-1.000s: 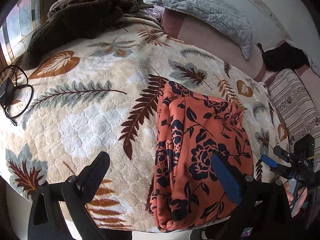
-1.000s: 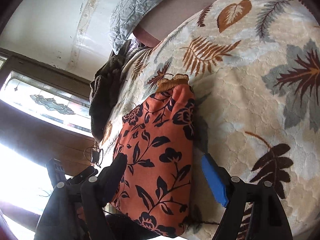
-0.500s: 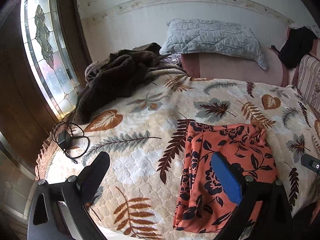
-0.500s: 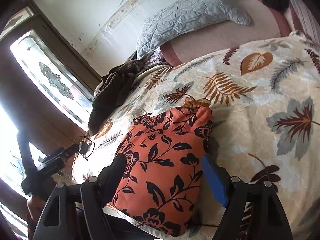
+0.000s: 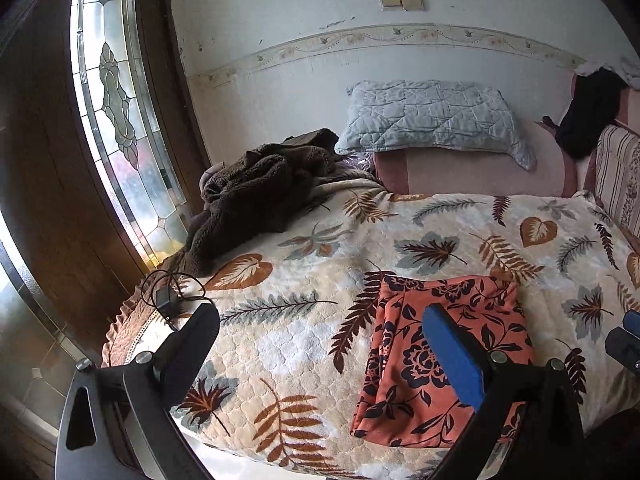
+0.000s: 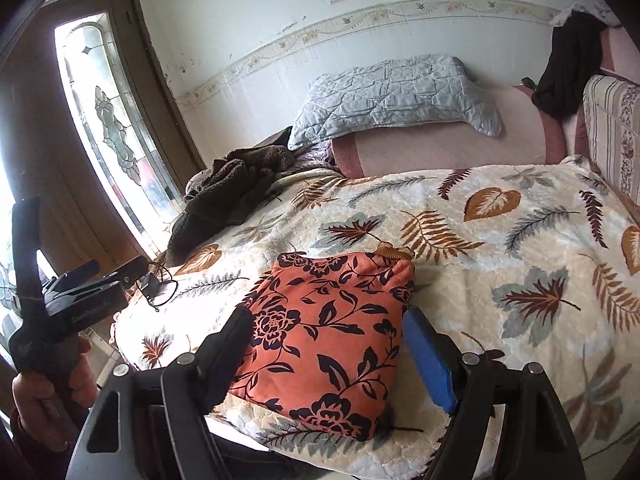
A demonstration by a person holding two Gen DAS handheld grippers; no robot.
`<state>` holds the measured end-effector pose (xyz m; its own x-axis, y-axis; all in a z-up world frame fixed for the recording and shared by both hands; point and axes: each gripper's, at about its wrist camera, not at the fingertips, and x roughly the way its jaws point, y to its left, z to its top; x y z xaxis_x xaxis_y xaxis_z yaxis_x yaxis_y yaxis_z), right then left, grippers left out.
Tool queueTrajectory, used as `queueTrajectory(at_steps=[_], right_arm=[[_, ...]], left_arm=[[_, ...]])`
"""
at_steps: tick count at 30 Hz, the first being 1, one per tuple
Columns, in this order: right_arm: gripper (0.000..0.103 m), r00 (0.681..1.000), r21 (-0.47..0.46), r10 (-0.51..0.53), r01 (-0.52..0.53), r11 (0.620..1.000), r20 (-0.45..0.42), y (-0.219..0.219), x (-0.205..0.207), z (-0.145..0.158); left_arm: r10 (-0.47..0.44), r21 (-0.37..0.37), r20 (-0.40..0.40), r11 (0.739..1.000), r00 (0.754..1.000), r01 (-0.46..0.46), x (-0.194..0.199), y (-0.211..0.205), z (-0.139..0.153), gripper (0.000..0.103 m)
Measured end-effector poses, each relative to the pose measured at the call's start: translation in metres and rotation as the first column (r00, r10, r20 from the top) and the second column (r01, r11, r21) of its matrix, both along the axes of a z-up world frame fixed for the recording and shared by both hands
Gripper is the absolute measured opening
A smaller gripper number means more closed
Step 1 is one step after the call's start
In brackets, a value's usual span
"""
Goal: Fold small clothes
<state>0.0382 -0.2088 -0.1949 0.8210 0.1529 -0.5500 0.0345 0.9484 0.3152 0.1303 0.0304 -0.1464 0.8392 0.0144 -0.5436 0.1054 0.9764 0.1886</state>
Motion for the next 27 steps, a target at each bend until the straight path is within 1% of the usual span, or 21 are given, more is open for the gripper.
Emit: queueTrajectory(at_steps=[3, 9, 14, 27], right_arm=[[0.080, 1.000, -0.023, 0.003, -0.003, 1.000, -0.008, 0.006, -0.005, 0.001], [0.080, 1.000, -0.005, 0.001, -0.001, 1.000, -0.018, 0.006, -0.012, 0.000], [0.080, 1.000, 0.000, -0.003, 0.003, 1.000, -0.010, 0.003, -0.016, -0.001], [0.080, 1.000, 0.011, -0.024, 0.024, 1.000, -0.013, -0.006, -0.015, -0.003]], left_arm=[[0.000, -0.009, 0.005, 1.000, 1.000, 0.000, -0.006, -0.001, 0.006, 0.101], [-0.009, -0.001, 0.013, 1.000, 1.000, 0.009, -0.014, -0.008, 0.011, 0.101], [-0.015, 0.017, 0.013, 1.000, 1.000, 0.014, -0.015, -0.015, 0.011, 0.101], [0.006, 0.009, -0.009, 1.000, 1.000, -0.006, -0.007, -0.013, 0.004, 0.101]])
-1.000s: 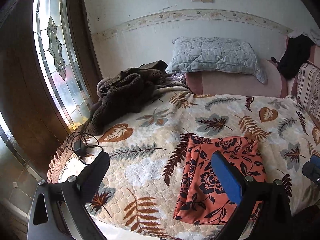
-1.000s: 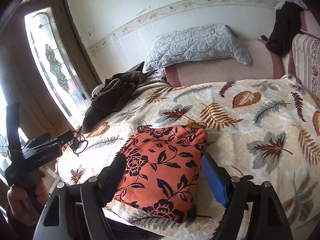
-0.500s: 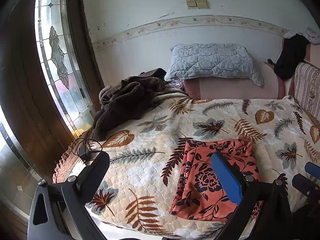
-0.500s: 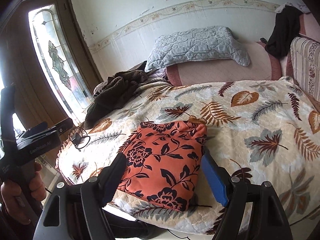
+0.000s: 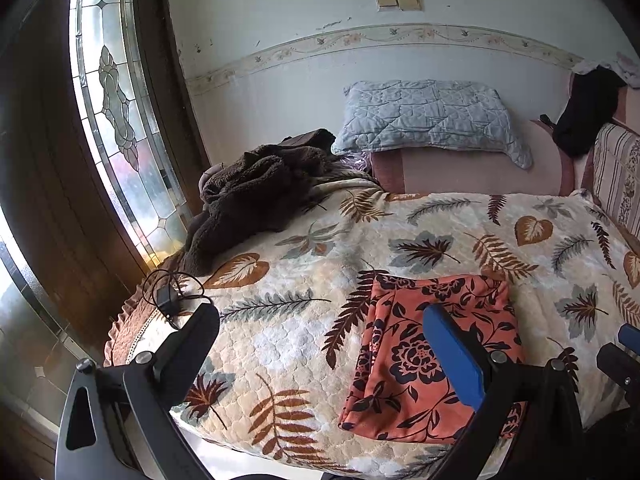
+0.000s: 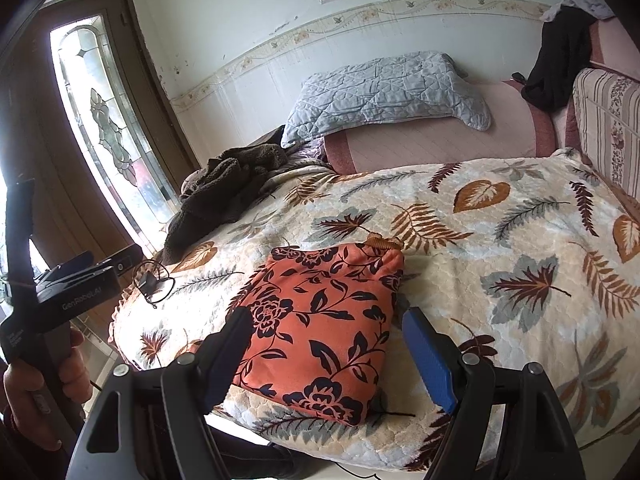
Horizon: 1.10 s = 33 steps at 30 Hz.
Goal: Fold small clothes
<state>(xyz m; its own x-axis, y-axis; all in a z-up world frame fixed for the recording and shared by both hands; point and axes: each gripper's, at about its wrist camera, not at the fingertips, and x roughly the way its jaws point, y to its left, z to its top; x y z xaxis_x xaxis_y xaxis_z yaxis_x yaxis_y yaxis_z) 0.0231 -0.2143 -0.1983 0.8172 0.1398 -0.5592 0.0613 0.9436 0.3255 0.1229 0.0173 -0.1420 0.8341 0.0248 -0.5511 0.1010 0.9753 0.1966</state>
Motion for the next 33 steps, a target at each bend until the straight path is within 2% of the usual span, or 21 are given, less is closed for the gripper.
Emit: queueTrajectory(at_steps=[33], right_arm=[[0.080, 0.999, -0.003, -0.046, 0.046, 0.999, -0.007, -0.0003, 0.0003, -0.0037]], left_arm=[[0.017, 0.003, 0.001, 1.000, 1.000, -0.017, -0.0005, 0.0054, -0.0022, 0.101]])
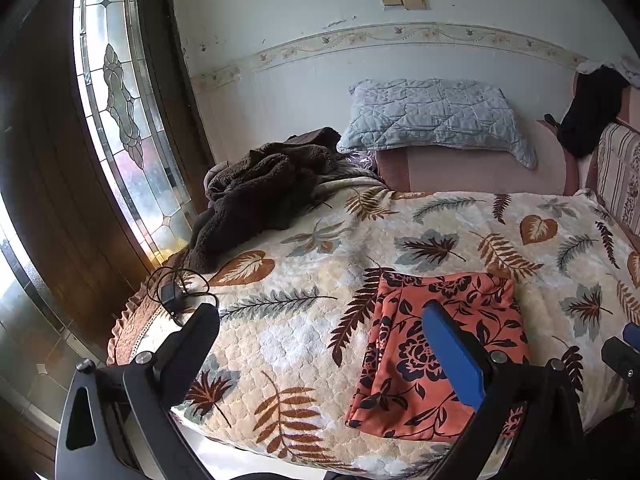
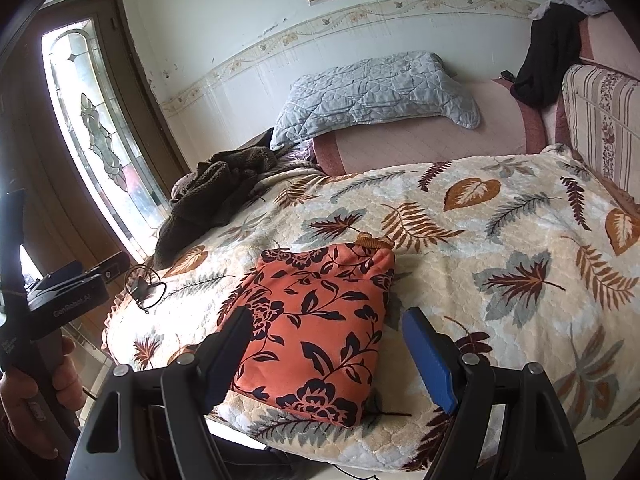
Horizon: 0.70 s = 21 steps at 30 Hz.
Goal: Fold small clothes
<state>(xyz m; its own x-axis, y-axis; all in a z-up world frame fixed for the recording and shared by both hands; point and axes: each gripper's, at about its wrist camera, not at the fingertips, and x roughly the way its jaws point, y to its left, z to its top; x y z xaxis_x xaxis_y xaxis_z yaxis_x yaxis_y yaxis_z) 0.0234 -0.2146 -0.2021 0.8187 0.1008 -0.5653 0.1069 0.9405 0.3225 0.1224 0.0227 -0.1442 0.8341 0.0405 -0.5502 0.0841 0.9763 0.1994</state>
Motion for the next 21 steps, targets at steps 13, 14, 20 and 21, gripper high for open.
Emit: queueTrajectory(at_steps=[13, 14, 20, 21], right_arm=[[0.080, 1.000, 0.016, -0.007, 0.007, 1.000, -0.005, -0.0002, 0.0006, -0.0041], [0.080, 1.000, 0.016, -0.007, 0.007, 1.000, -0.005, -0.0002, 0.0005, -0.0042], [0.080, 1.000, 0.019, -0.007, 0.007, 1.000, -0.002, -0.0014, 0.0007, -0.0030], [0.080, 1.000, 0.018, -0.007, 0.007, 1.000, -0.002, -0.0015, 0.0008, -0.0030]], left_arm=[[0.005, 0.002, -0.005, 1.000, 1.000, -0.005, 0.0013, 0.0035, -0.0049, 0.101], [0.005, 0.003, -0.004, 1.000, 1.000, -0.005, 0.0012, 0.0036, -0.0050, 0.101], [0.009, 0.004, -0.004, 1.000, 1.000, -0.009, 0.0013, 0.0035, -0.0052, 0.101], [0.010, 0.005, -0.004, 1.000, 1.000, -0.010, 0.0011, 0.0037, -0.0052, 0.101]])
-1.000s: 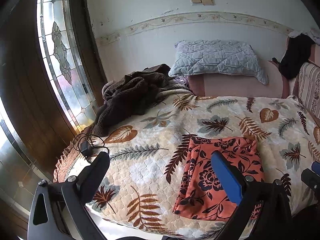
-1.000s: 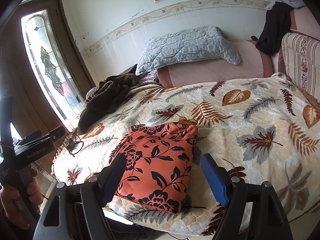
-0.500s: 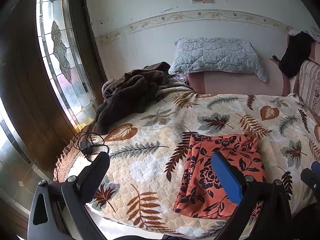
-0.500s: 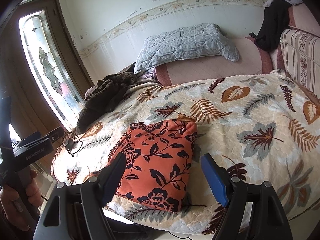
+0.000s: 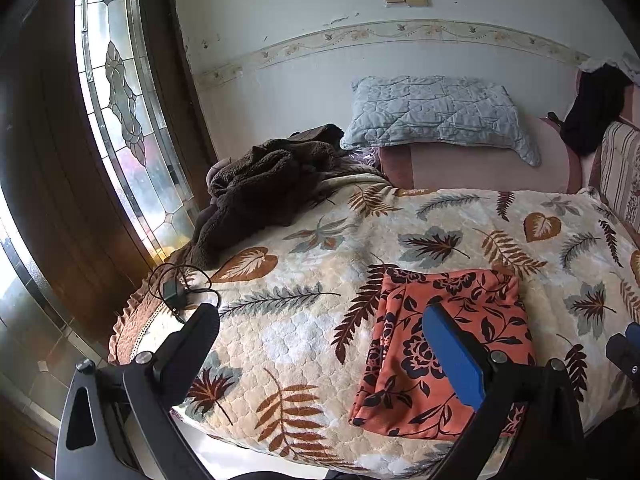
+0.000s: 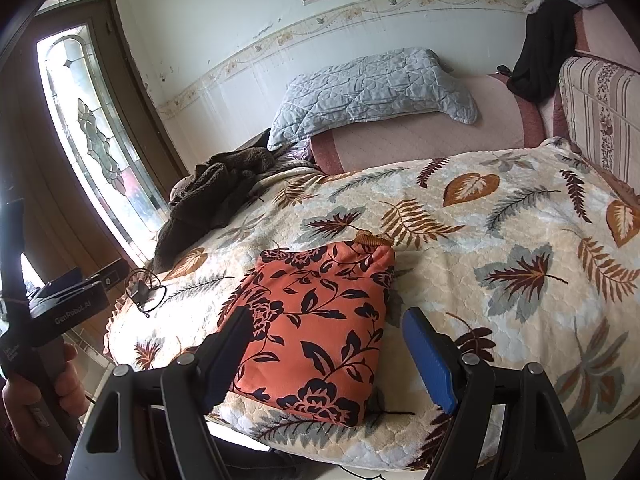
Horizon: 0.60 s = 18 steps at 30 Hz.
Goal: Fold small clothes
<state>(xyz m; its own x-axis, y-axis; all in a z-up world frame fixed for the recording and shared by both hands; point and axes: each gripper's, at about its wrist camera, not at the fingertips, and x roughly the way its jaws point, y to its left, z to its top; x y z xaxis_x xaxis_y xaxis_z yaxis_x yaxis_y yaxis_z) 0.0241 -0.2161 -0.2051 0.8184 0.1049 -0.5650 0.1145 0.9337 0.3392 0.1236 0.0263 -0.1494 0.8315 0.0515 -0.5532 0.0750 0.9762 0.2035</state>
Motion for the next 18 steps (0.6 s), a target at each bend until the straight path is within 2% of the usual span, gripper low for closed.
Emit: queueTrajectory(at_steps=[18], right_arm=[[0.080, 1.000, 0.000, 0.000, 0.000, 1.000, 0.001, 0.0046, 0.0028, 0.0027]], left_arm=[[-0.002, 0.006, 0.002, 1.000, 1.000, 0.002, 0.0017, -0.0031, -0.0008, 0.101]])
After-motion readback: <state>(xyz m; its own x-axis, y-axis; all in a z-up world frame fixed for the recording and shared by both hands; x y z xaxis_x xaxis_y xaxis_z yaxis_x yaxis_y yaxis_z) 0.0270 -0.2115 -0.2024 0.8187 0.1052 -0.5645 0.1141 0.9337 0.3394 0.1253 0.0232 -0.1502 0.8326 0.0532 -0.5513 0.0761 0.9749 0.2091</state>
